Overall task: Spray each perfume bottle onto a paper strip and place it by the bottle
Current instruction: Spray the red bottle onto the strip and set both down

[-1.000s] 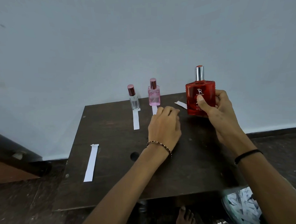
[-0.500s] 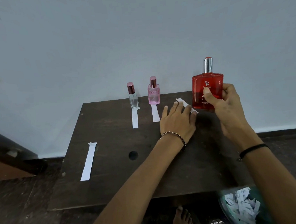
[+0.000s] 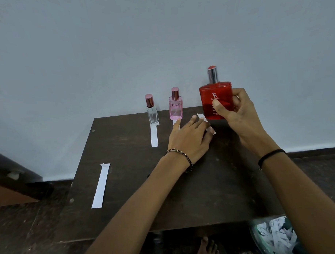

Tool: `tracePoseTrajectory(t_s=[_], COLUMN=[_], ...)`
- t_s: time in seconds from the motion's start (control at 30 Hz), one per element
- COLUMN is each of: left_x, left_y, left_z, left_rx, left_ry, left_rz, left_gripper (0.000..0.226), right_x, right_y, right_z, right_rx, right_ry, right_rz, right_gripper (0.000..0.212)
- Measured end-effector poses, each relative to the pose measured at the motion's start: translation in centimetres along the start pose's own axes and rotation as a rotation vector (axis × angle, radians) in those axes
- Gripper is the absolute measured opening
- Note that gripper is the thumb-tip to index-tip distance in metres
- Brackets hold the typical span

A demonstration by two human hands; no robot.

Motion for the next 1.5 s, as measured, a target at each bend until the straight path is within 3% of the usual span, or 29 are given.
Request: tracePoseTrajectory(t_s=[0.23, 0.57, 0.73, 0.93, 1.2, 1.5], left_x=[-0.3, -0.3, -0.3, 0.1, 0.5, 1.7], left_y=[-0.7, -0.7, -0.8, -0.9, -1.1, -0.2], left_z=[0.3, 0.4, 0.5, 0.5, 0.4, -1.6], left_rx=[-0.018, -0.059, -0.064, -0.072, -0.036, 0.023], left_ry=[-0.031, 0.11, 0.103, 0.047, -0.043, -0.082], left_rz=[-0.015, 0.101, 0.062, 0.063, 0.014, -0.032], left_gripper=[0.039, 0.039, 0.038, 0.04, 0.039, 0.041], right_x=[-1.1, -2.1, -1.9, -1.5, -0.8, 1.3], right_y=[0.3, 1.5, 1.5, 1.4, 2.0, 1.8], right_z=[1.8, 2.5, 2.9, 3.0, 2.8, -0.8], right_rx=[0.006, -0.047, -0.08, -0.087, -0.123, -0.198], right_ry=[-0.089, -0.279, -0.327, -0.364, -0.347, -0.121], right_rz=[0.051, 0.066, 0.087, 0.071, -0.046, -0.193], right_gripper=[0.046, 0.047, 0.065, 0.067, 0.065, 0.072])
Point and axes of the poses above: each hand's wrist, its own z-axis towards the middle knuckle, its own x-axis out of the back of the hand, y = z × x, the point moved 4 cm from there along z, towards the middle knuckle, and after that the axes turned 8 degrees about y, right-handed, at the moved point
